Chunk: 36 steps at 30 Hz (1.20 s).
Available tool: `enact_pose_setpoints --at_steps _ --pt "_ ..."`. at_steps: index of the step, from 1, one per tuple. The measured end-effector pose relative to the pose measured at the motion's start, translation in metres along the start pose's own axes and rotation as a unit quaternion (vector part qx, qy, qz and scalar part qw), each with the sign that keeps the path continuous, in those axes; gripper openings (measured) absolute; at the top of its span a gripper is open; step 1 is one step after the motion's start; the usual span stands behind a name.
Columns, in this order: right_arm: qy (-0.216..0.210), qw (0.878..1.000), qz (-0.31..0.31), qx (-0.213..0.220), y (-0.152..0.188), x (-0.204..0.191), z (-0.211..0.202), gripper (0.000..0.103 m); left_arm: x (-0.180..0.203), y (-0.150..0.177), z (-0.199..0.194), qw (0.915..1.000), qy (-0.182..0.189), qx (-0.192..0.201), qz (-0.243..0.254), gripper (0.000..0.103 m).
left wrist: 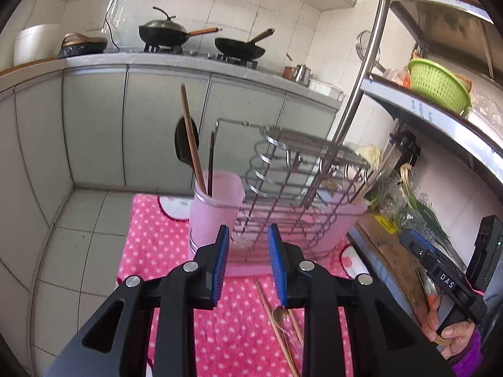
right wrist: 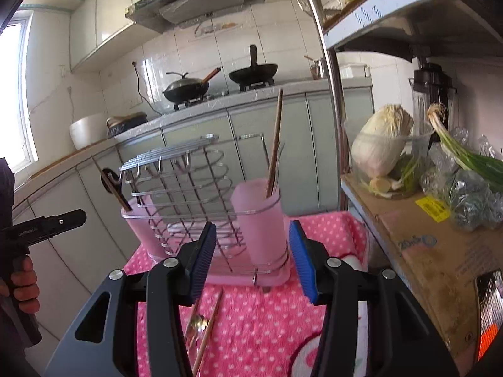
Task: Organize utensils
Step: 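Lower both tools to the cloth and grasp one more wooden chopstick each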
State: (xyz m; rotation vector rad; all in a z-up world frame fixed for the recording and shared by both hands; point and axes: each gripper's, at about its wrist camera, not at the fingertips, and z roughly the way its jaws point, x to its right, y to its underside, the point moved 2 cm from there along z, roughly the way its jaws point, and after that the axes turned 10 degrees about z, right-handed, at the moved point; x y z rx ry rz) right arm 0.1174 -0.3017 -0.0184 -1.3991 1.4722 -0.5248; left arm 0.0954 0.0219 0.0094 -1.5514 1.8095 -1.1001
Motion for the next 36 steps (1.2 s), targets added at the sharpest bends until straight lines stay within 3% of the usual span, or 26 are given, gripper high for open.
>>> enact_pose_setpoints --at_steps 5,9,12,16,19,25,26,27,36 --pt "-0.001 0.998 0.006 -0.067 0.026 0.000 0.014 0.049 0.008 0.036 0.042 0.9949 0.035 -0.089 -0.031 0.024" --pt "-0.007 0.994 0.004 -0.107 0.046 -0.005 0.025 0.049 0.012 0.058 0.083 0.9839 0.053 -0.161 -0.058 0.022" --pt "-0.012 0.990 0.023 -0.140 0.058 -0.002 0.034 0.039 0.016 0.064 0.109 0.9761 0.052 -0.198 -0.072 0.015" --pt "-0.021 0.979 0.063 -0.191 0.076 0.010 0.049 0.023 0.025 0.065 0.142 0.9703 0.028 -0.233 -0.058 0.015" --pt "-0.026 0.973 0.072 -0.216 0.089 0.013 0.055 0.021 0.033 0.070 0.164 0.9638 0.004 -0.263 -0.045 0.015" --pt "-0.040 0.963 0.067 -0.257 0.110 0.007 0.064 0.021 0.044 0.086 0.191 0.9533 -0.022 -0.299 -0.034 0.015" --pt "-0.042 0.962 0.065 -0.263 0.114 0.005 0.066 0.021 0.045 0.086 0.192 0.9540 -0.028 -0.297 -0.034 0.014" --pt "-0.043 0.960 0.062 -0.269 0.118 0.002 0.068 0.021 0.047 0.086 0.191 0.9542 -0.031 -0.296 -0.027 0.006" --pt "-0.045 0.945 0.030 -0.321 0.151 -0.028 0.087 0.021 0.021 0.083 0.160 0.9597 -0.017 -0.273 -0.065 0.005"
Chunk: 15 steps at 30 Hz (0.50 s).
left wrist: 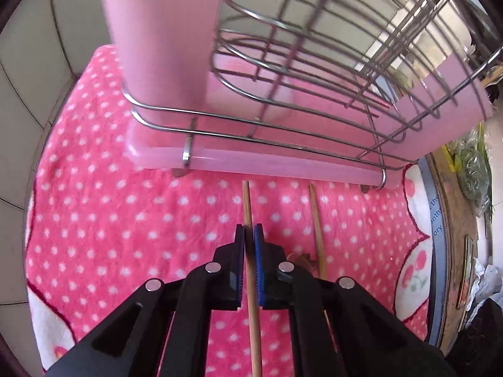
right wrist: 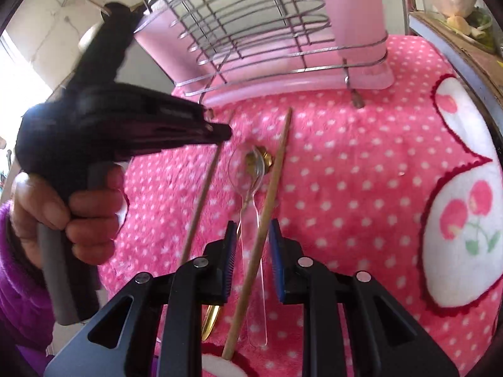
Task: Organize utensils
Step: 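Lower both tools to the cloth and grasp one more wooden chopstick each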
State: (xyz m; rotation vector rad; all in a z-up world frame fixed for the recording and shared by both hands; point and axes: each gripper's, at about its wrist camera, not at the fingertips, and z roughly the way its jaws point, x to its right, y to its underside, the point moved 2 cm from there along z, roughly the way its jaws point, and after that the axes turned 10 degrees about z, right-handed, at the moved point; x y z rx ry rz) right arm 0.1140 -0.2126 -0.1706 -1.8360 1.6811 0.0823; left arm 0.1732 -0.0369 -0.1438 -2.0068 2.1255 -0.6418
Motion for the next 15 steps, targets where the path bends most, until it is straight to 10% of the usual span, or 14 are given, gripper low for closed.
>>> enact_pose_setpoints --at_steps 15 --pt "0.009 0.994 0.092 -0.053 -0.001 0.024 0.001 0.010 -0.051 0.023 -0.008 0.9998 -0.006 -0.009 -0.015 0.006"
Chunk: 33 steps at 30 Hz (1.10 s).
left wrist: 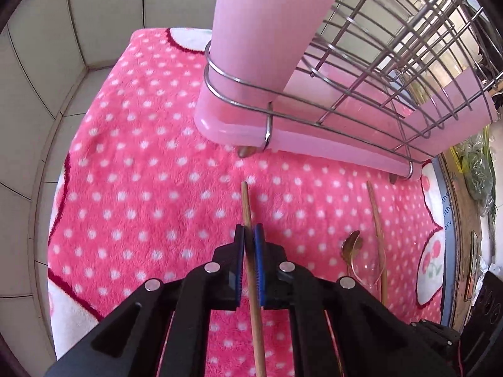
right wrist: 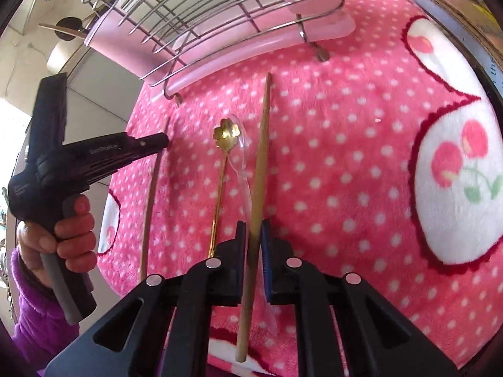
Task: Organize utensils
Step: 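Lower both tools to the cloth and grasp one more wooden chopstick each, then carry both wooden chopsticks up into the pink cup and open both tools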
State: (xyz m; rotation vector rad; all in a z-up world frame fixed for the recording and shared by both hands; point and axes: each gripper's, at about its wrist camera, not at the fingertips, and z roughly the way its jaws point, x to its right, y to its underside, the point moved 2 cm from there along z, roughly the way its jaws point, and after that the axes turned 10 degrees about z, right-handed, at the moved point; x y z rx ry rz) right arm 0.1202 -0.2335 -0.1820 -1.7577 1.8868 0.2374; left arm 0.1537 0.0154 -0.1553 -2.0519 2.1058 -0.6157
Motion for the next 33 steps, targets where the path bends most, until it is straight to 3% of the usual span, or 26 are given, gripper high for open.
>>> enact_pose_setpoints --at_steps 8,16,19,25,33 --pt "0.039 0.997 -0.039 0.060 -0.051 -0.022 -0.017 0.010 0.003 -0.008 0.012 0.9998 0.006 -0.015 0.011 0.007" --pt "0.120 0.990 -0.077 0.015 -0.093 -0.038 0.039 0.010 0.014 -0.028 0.021 0.9990 -0.003 -0.038 0.024 0.007" --pt "0.131 0.986 -0.094 0.035 -0.094 -0.041 0.045 0.007 0.019 -0.036 0.024 0.9986 -0.014 -0.034 0.038 0.007" --pt "0.087 0.991 -0.073 0.065 -0.086 -0.028 0.020 0.006 0.023 -0.033 0.014 0.9994 0.005 -0.002 0.035 0.005" --pt "-0.003 0.986 -0.072 0.153 -0.061 -0.016 -0.064 0.006 0.026 -0.028 -0.049 0.9935 0.033 0.101 0.039 0.005"
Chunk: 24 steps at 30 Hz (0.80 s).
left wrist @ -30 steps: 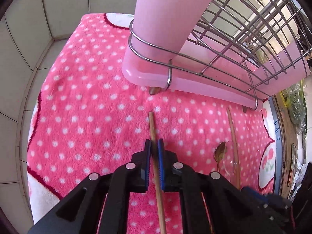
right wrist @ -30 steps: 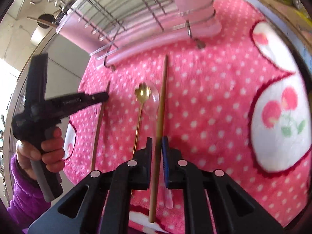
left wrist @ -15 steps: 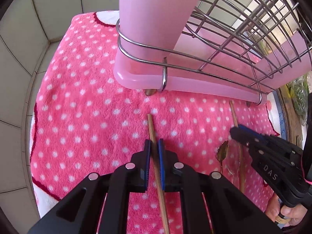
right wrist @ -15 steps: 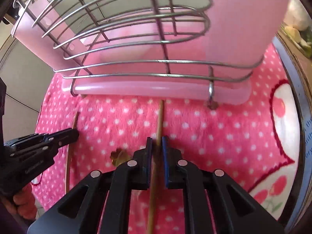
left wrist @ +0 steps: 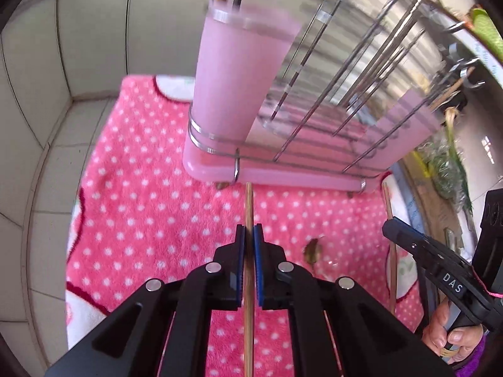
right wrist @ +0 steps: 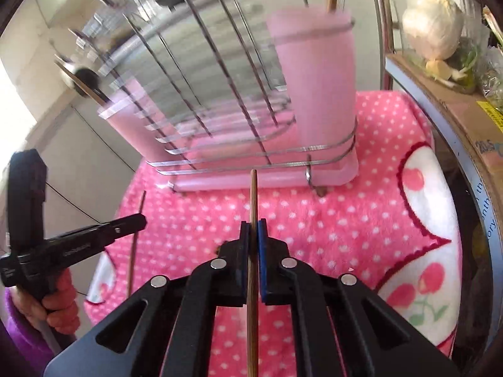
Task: Organize utensils
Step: 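Carry both wooden chopsticks up into the pink cup and open both tools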
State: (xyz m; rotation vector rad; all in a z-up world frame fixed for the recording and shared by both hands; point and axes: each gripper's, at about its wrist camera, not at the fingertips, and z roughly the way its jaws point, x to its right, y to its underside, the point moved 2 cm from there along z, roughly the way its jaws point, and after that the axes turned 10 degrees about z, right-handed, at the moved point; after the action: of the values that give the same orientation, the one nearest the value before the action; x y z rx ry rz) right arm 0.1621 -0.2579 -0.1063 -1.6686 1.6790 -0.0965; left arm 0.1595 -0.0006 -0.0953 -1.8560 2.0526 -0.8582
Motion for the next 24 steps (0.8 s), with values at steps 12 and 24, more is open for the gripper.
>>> enact_pose_setpoints --at_steps 12,24 --pt "-0.056 0.990 -0.001 0.131 0.006 -0.021 -0.075 0.006 -0.003 0.010 -0.105 0.9879 -0.028 0.152 0.006 0.005" --pt "-0.091 0.958 -0.026 0.272 -0.056 -0.052 -0.160 0.006 0.000 -0.043 -0.201 0.9610 -0.033 0.274 0.016 0.005"
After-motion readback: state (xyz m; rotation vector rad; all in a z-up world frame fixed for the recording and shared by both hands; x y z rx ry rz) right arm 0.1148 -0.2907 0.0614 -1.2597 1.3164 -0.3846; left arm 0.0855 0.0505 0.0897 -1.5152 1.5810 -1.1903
